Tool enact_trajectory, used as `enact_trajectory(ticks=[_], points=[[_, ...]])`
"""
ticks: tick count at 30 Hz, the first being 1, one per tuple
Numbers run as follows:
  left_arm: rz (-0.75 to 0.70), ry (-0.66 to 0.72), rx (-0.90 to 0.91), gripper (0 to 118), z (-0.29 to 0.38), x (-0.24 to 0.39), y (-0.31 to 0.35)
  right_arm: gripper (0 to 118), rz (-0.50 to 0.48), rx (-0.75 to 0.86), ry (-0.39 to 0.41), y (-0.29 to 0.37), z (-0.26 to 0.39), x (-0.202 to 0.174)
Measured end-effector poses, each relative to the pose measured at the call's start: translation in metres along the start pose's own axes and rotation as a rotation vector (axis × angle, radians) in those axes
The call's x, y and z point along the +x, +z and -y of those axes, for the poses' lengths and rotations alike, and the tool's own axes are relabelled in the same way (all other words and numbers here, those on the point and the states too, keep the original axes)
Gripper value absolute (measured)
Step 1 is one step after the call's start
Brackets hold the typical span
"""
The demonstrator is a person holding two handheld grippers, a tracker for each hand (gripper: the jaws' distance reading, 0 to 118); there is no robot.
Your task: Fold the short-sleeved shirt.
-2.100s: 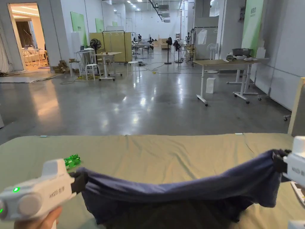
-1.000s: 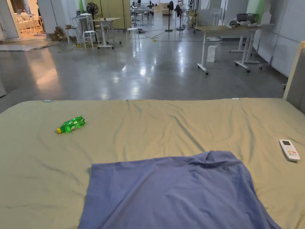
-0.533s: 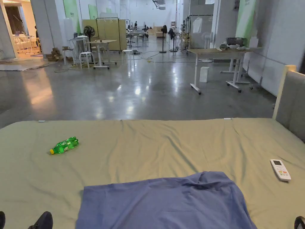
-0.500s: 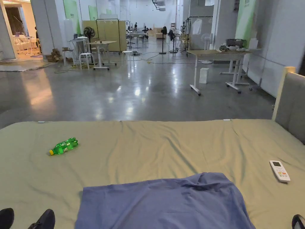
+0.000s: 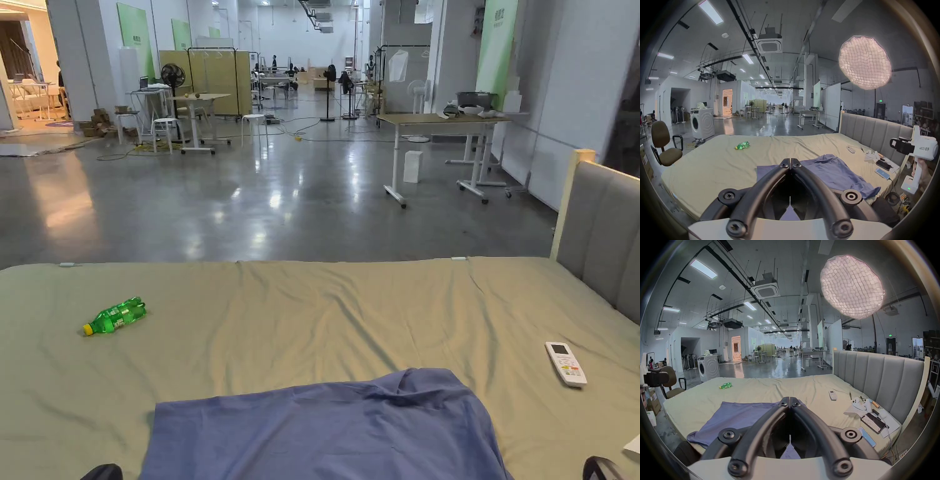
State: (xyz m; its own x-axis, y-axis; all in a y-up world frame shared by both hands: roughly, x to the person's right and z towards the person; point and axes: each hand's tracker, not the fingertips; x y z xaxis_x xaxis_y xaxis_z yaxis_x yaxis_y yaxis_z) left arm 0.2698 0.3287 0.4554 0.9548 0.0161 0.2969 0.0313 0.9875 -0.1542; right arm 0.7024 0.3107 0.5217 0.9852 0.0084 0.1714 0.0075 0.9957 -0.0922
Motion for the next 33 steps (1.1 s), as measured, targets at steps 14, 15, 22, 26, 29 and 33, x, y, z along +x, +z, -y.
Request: enact_trajectory(ticks=[14,15,22,26,29,33], points=[[-0.017,-0.024,-0.077,0,0.013,-0.024,-0.012,0,-0.039,-0.005,-0.012,-0.003,0.005,0.0],[-0.025,-0.032,-0.108,0,0.019,-0.03,-0.015,0,-0.037,-0.014,-0.008,-0.004,0.007,0.0],[-0.062,0.142,-0.397,35,0.08,-0.077,-0.03,0,-0.073,-0.103,-0.021,-0.005,0.03,-0.002],[-0.126,0.154,-0.506,79,0.125,-0.098,-0.04,0,-0.081,-0.195,-0.087,-0.009,0.046,-0.001],[-0.121,0.147,-0.62,79,0.156,-0.109,-0.054,0,-0.083,-0.208,-0.087,-0.011,0.051,0.0],[-0.053,0.151,-0.733,78,0.187,-0.109,-0.072,0,-0.078,-0.229,-0.082,-0.01,0.053,-0.001]])
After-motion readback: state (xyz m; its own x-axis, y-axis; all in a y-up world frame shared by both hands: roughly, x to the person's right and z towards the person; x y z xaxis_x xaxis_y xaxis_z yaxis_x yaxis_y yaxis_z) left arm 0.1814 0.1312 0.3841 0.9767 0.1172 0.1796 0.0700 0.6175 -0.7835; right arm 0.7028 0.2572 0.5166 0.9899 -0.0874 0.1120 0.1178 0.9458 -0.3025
